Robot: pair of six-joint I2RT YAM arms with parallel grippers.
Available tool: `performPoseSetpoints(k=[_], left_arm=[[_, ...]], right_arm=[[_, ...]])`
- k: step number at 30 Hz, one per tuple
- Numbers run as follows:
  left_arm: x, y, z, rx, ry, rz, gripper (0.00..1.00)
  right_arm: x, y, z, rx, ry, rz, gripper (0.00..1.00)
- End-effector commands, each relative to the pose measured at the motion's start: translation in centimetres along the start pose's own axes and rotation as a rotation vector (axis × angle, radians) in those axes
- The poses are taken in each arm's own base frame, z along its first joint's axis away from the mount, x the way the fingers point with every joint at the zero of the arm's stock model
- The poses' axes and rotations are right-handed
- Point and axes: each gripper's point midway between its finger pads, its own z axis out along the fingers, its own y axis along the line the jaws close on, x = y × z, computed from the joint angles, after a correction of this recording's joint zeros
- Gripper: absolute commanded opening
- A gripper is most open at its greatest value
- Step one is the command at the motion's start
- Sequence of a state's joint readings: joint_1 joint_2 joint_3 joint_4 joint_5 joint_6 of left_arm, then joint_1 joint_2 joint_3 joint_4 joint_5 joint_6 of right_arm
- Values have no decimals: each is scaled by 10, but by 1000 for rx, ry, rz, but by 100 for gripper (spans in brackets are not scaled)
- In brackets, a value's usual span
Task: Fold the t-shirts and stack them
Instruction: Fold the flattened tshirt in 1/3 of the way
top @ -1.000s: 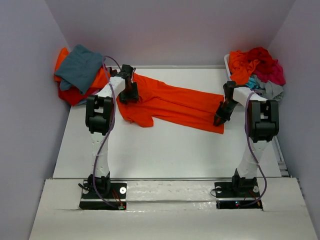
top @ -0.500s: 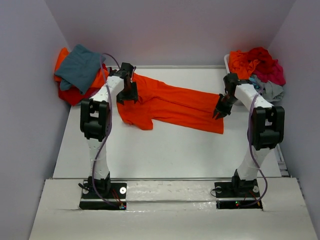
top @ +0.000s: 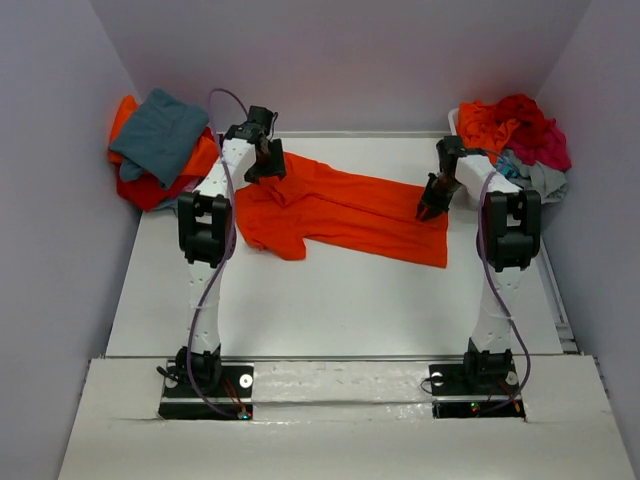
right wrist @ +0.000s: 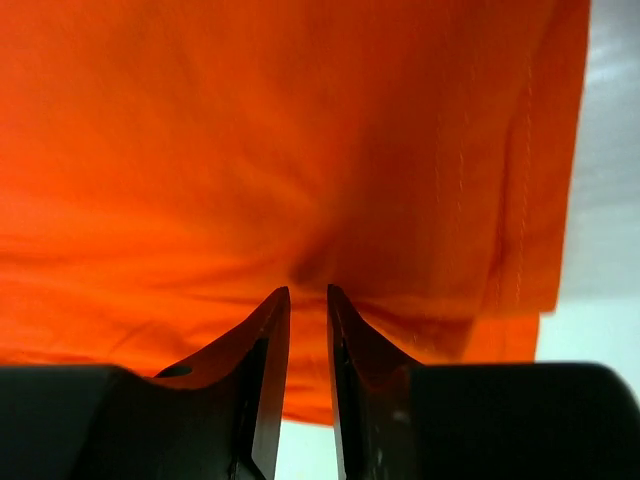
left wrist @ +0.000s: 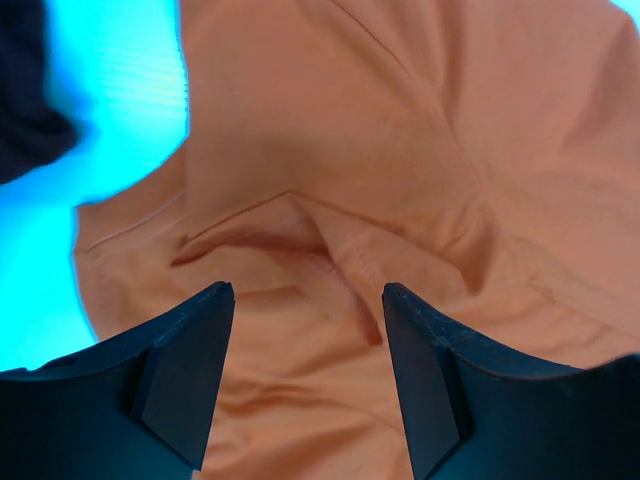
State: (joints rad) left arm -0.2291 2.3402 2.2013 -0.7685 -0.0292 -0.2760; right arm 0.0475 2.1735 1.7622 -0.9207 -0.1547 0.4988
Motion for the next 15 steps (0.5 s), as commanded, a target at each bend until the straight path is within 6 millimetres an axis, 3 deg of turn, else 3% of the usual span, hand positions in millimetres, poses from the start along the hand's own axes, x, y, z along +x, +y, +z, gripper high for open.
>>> performPoseSetpoints(k=[1,4,8,15], left_arm=[[-4,-24,11,106,-1,1,73],[-6,-33,18,163,-20,14,73],[-11,-41,21,201,-40,17,73],[3,-28,47,178,35,-1,73]], right_arm=[[-40,35,-21,-107,-137,-35,28],[-55,52,-27,-154,-198,-53,29],[-61,65,-29,-162,-229,-77,29],[-53,61,-3,-117,-156,-77,29]])
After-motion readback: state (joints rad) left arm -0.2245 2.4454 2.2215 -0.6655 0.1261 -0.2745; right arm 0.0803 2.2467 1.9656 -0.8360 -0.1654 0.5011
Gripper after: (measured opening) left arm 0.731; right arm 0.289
